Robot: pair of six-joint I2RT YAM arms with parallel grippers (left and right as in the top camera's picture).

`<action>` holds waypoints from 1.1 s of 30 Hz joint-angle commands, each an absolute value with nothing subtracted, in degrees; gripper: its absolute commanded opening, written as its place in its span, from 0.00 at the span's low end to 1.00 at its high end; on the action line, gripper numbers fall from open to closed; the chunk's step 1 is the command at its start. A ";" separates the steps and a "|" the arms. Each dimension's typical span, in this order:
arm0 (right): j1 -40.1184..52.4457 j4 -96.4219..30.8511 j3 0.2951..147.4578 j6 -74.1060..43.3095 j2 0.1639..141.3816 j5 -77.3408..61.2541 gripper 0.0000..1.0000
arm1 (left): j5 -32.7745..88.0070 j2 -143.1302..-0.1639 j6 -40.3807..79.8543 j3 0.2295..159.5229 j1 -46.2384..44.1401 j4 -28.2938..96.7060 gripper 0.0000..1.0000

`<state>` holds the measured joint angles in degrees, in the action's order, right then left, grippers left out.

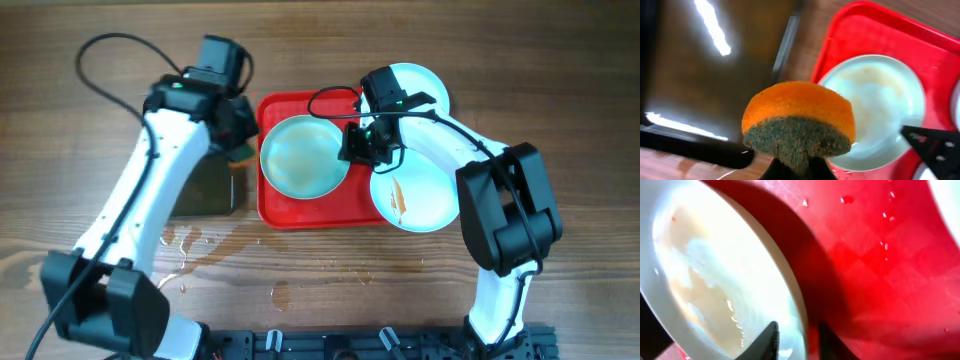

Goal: Clean dirty plates on tray and stack at the side
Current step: 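Lift the scrubbed plate with the right gripper and carry it right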

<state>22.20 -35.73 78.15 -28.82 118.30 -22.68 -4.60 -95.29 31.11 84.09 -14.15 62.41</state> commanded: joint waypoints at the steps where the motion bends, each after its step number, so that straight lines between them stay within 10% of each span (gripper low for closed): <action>1: 22.33 -34.83 78.26 -29.93 119.70 -22.33 0.05 | -6.11 -95.68 28.69 84.29 -10.02 63.96 0.04; 9: 22.33 -36.82 78.32 -25.89 109.82 -16.40 0.04 | -6.13 -95.68 28.69 84.27 -1.78 63.90 0.04; 24: 45.84 -45.43 78.32 -27.09 94.94 58.30 0.04 | -6.13 -95.68 28.69 84.23 -0.10 63.48 0.04; 33: 51.07 -42.17 78.32 -14.79 94.91 78.17 0.04 | -6.11 -95.70 28.71 84.23 -0.10 63.51 0.04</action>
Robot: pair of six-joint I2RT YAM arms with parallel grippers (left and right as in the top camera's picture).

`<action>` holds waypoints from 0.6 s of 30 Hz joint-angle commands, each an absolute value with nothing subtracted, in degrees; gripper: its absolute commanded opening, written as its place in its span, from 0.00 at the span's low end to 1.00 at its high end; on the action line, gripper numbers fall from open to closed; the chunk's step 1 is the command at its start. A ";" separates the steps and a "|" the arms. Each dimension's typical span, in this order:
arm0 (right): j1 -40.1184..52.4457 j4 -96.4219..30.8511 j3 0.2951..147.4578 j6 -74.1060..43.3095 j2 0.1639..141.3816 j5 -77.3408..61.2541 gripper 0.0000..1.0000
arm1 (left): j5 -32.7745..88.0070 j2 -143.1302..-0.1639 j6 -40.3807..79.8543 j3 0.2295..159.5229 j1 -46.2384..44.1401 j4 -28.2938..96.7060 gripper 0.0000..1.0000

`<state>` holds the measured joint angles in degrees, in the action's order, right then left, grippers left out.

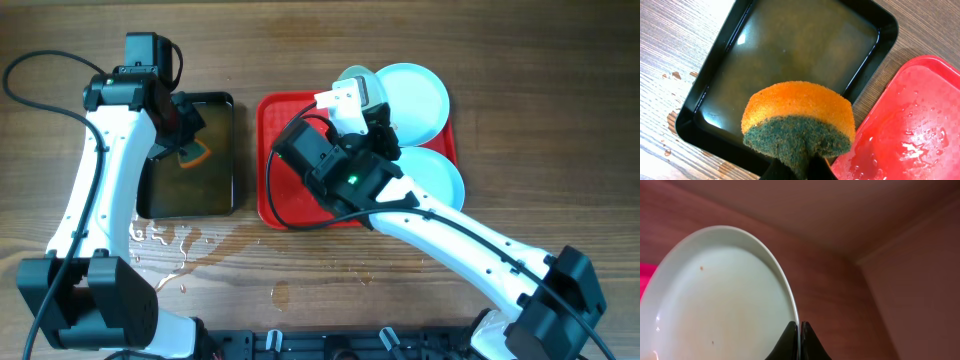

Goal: Clean dirty plates on tray and stack at the side
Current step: 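Lift the scrubbed plate with the right gripper and carry it right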

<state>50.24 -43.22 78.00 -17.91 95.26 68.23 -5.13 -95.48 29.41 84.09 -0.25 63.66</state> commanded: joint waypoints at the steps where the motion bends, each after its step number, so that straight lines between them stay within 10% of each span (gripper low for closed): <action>1: 51.05 -42.02 78.32 -14.90 94.91 78.28 0.04 | -6.11 -95.68 28.71 84.23 -0.10 63.51 0.04; 10: 45.17 -41.04 78.32 -21.47 92.58 31.70 0.04 | -6.11 -95.68 28.71 84.23 -0.10 63.53 0.04; 18: 4.69 -48.42 78.32 -21.23 77.95 3.22 0.04 | -6.11 -95.68 28.71 84.23 -0.10 63.53 0.04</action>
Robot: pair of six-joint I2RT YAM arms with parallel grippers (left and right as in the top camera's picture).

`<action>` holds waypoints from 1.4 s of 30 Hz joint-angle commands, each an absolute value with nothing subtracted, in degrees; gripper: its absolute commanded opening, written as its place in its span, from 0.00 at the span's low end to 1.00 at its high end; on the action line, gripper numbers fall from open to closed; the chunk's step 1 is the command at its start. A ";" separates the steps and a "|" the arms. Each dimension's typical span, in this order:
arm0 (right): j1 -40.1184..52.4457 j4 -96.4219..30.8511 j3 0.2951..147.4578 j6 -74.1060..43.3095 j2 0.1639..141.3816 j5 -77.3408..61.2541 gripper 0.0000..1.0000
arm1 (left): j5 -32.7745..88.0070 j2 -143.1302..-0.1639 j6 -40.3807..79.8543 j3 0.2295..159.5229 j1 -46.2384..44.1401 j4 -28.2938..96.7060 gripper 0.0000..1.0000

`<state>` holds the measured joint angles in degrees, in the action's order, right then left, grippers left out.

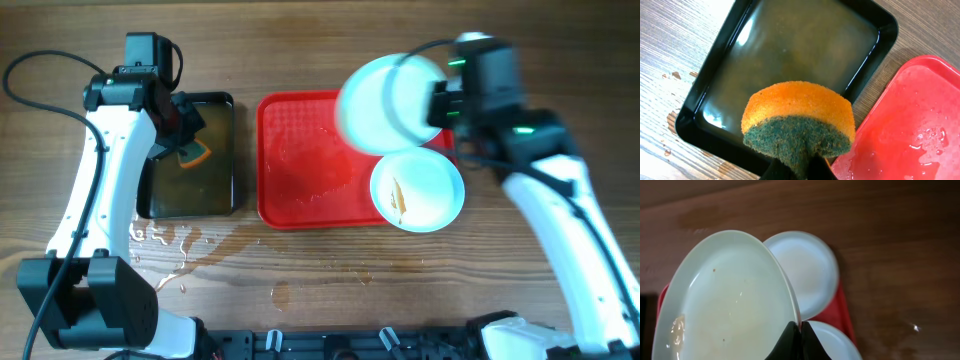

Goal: Clean dirty plates on tray and stack at the side
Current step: 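Lift the scrubbed plate with the right gripper and carry it right, then set the plate down on the table right of the red tray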

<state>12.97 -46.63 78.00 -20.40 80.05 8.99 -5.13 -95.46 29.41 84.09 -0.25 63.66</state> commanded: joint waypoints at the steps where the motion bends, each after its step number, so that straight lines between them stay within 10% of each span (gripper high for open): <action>1: -1.65 -50.13 78.28 -21.28 78.04 2.96 0.04 | -6.09 -95.68 28.71 84.23 -0.10 63.53 0.04; 10: -31.77 -41.39 67.02 -24.45 92.23 -3.18 0.04 | -6.11 -95.68 28.69 84.23 -0.10 63.48 0.04; 20: -30.68 -43.81 69.32 -13.78 91.50 -34.76 0.24 | -6.11 -95.68 28.69 84.23 -0.10 63.46 0.04; 25: -17.37 -52.80 65.34 -4.62 90.63 -23.79 0.46 | -6.11 -95.68 28.71 84.23 -0.10 63.48 0.04; 33: -7.14 -49.76 53.87 -15.20 90.65 -6.31 0.39 | -6.11 -95.68 28.69 84.23 -0.10 63.05 0.04; 39: -6.92 -43.70 48.99 -14.11 90.63 -11.07 0.04 | -6.11 -95.68 28.69 84.23 -0.10 62.63 0.04; 42: -5.63 -43.75 48.99 -10.66 90.63 -23.38 0.04 | -6.09 -95.68 28.69 84.23 -0.10 62.63 0.04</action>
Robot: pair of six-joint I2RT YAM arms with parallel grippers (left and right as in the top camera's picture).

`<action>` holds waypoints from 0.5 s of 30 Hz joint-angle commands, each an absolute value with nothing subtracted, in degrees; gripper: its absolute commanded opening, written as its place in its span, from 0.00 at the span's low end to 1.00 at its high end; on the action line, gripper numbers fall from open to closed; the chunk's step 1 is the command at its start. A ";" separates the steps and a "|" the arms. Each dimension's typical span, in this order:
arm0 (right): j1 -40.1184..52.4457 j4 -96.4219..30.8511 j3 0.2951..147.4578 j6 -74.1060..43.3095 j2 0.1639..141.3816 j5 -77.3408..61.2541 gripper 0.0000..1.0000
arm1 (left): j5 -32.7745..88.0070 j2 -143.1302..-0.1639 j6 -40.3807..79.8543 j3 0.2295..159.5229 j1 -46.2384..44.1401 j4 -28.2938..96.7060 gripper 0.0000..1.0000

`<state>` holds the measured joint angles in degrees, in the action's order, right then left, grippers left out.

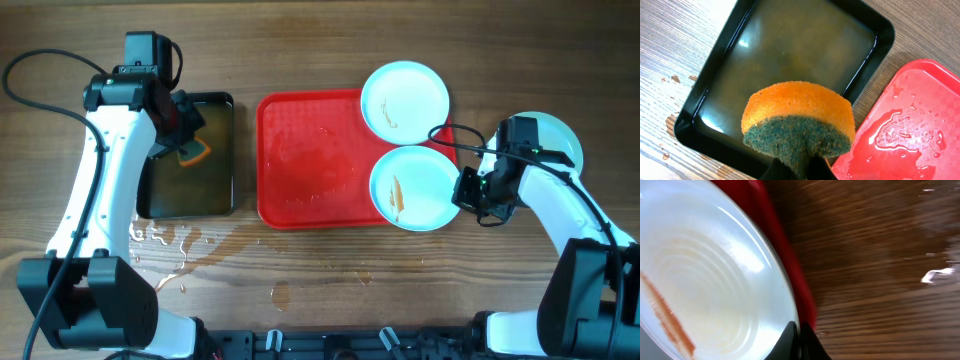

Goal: Clean dirty plates on tray and stack at the side
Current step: 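Set the plate down on the table right of the red tray, then grip the rim of the lower-right plate with the right gripper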

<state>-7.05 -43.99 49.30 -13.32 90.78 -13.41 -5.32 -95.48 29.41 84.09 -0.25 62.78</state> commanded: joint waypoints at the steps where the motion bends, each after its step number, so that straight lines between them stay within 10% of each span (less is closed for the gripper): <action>1: -3.86 -43.51 49.01 -10.68 90.61 -26.09 0.04 | -6.09 -95.68 28.69 84.23 -0.10 62.65 0.04; 9: 29.21 -22.96 49.17 -49.28 90.52 -7.33 0.04 | -6.04 -95.68 28.73 84.23 -0.16 62.67 0.04; 15: 28.62 -21.65 50.22 -47.07 93.21 -7.40 0.04 | -4.47 -95.68 28.75 84.23 -0.25 62.37 0.04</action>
